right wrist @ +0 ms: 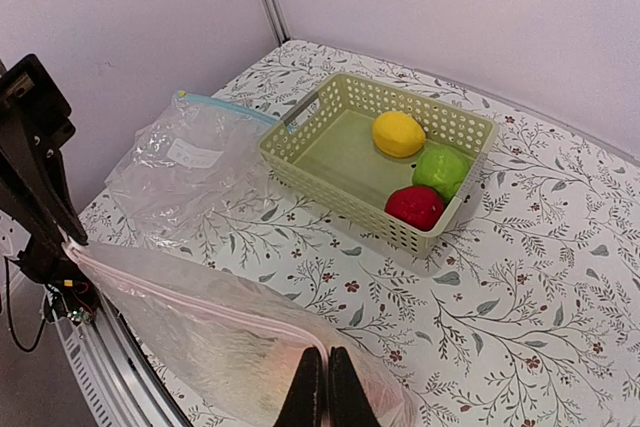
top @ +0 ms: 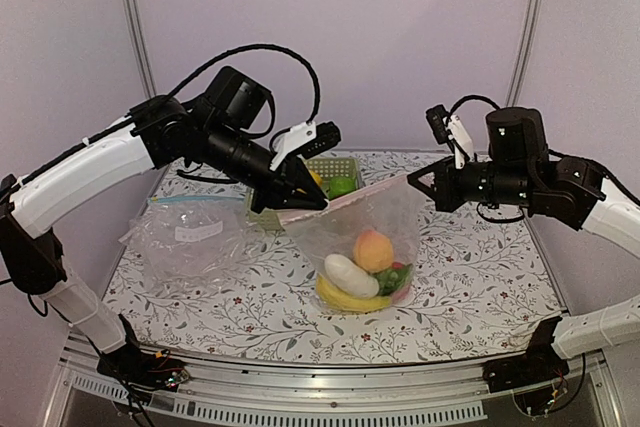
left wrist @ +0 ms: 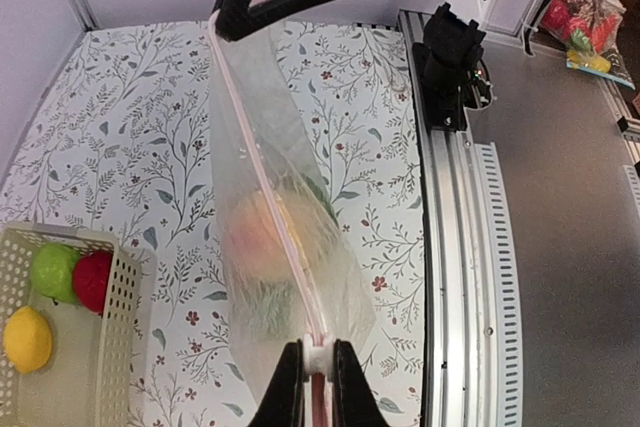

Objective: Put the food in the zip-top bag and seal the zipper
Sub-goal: Zip the zipper of the food storage bag, then place the zipper food storage bag at the center of the board.

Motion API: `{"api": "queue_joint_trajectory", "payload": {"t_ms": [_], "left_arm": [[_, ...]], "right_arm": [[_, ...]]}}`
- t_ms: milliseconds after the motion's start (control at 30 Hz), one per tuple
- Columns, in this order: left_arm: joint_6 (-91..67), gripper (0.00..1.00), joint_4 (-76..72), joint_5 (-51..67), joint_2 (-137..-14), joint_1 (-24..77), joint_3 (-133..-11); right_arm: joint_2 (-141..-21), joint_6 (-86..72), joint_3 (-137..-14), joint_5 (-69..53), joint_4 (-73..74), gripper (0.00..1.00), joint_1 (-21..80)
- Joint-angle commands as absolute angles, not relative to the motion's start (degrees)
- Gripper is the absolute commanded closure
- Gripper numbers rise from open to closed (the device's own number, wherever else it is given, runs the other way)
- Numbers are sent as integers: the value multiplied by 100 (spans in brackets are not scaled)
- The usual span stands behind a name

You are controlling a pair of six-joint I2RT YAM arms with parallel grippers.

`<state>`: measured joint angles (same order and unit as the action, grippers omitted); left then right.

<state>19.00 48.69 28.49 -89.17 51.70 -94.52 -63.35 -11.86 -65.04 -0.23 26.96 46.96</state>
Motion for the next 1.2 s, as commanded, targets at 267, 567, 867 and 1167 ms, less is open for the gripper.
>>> {"api": "queue_joint_trajectory", "payload": {"t_ms": [267, 567, 867, 1167], "left_arm": [[1916, 100, 5443, 2865, -8666, 5069, -9290], [1918, 100, 5426, 2817, -8636, 5054, -9273], [1899, 100, 5362, 2739, -8609, 5028, -9212], [1760, 96, 5169, 2716, -8612, 5016, -9156]], "right_arm": [[-5954, -1260, -6460, 1124, 3054, 100, 4211], [-5855, -1235, -6488, 1315, 3178, 100, 4147], [-5830, -1237, -6504, 1378, 3212, 100, 4105], [-5875, -1081, -6517, 761, 3193, 100, 4097]]}}
